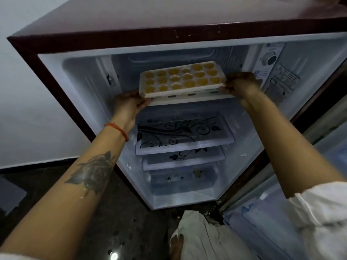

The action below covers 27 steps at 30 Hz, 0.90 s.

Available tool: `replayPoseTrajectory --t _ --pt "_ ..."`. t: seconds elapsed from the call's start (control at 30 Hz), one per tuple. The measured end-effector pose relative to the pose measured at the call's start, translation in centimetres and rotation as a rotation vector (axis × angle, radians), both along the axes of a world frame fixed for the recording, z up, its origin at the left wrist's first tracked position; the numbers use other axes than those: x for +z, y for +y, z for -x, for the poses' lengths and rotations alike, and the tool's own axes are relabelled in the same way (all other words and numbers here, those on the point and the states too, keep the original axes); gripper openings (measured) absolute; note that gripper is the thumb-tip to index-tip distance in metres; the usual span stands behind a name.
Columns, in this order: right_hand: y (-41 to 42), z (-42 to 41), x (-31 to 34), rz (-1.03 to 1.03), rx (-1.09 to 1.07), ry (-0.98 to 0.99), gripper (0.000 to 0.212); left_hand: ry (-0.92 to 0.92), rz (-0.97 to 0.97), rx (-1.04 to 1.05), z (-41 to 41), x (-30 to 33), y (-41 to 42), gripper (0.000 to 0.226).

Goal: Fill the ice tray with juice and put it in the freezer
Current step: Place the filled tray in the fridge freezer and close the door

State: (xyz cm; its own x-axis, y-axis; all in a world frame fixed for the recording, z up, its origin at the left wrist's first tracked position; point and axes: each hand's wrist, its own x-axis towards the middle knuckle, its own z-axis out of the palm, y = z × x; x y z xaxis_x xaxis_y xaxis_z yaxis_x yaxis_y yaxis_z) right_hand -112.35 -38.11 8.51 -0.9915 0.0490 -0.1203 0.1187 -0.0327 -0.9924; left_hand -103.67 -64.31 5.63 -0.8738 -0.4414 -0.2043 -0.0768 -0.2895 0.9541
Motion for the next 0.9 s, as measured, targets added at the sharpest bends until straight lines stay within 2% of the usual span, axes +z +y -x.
replayPoseTrajectory --t 0.07,0.17,0.23,0.4,0.57,0.63,0.7,0.77,0.8,0.83,0.9 --pt "-0.2 1.3 -0.8 -0.009 0.017 -0.004 0.011 -0.001 0.0 0.037 1.0 0.0 0.3 0.034" --pt "-0.5 2.8 -1.9 -0.022 0.001 -0.023 0.016 -0.009 -0.022 0.088 2.4 0.1 0.4 0.027" --pt "-0.8 3.4 -2.0 -0.014 -0.015 -0.03 0.016 -0.038 0.039 0.094 3.1 0.0 0.4 0.019" --pt "-1.1 4.6 -2.2 -0.032 -0.008 -0.034 0.013 -0.081 0.175 0.147 3.9 -0.2 0.6 0.032" --pt "-1.3 5.3 -2.7 -0.159 -0.032 -0.038 0.015 -0.086 0.033 0.168 4.1 0.1 0.8 0.031" --pt "-1.4 5.2 -2.6 -0.203 -0.034 -0.045 0.006 -0.11 0.053 0.133 4.1 0.0 0.5 0.033" --pt "-1.4 4.6 -2.4 -0.35 -0.032 -0.039 0.011 -0.109 0.118 0.108 3.9 -0.3 0.4 0.03" --pt "-1.4 3.8 -2.5 -0.372 -0.072 -0.012 0.011 -0.093 0.21 0.112 3.4 -0.6 0.6 0.013" --pt "-1.5 3.3 -2.7 -0.392 -0.077 0.0 0.008 -0.089 0.273 0.138 3.2 -0.7 0.9 0.019" --pt "-1.4 2.8 -2.9 -0.402 -0.081 0.01 0.012 -0.081 0.343 0.164 3.0 -0.9 1.2 0.023" --pt "-0.9 1.0 -3.2 -0.393 -0.102 0.033 0.031 -0.061 0.491 0.202 2.1 -1.3 2.4 0.007"
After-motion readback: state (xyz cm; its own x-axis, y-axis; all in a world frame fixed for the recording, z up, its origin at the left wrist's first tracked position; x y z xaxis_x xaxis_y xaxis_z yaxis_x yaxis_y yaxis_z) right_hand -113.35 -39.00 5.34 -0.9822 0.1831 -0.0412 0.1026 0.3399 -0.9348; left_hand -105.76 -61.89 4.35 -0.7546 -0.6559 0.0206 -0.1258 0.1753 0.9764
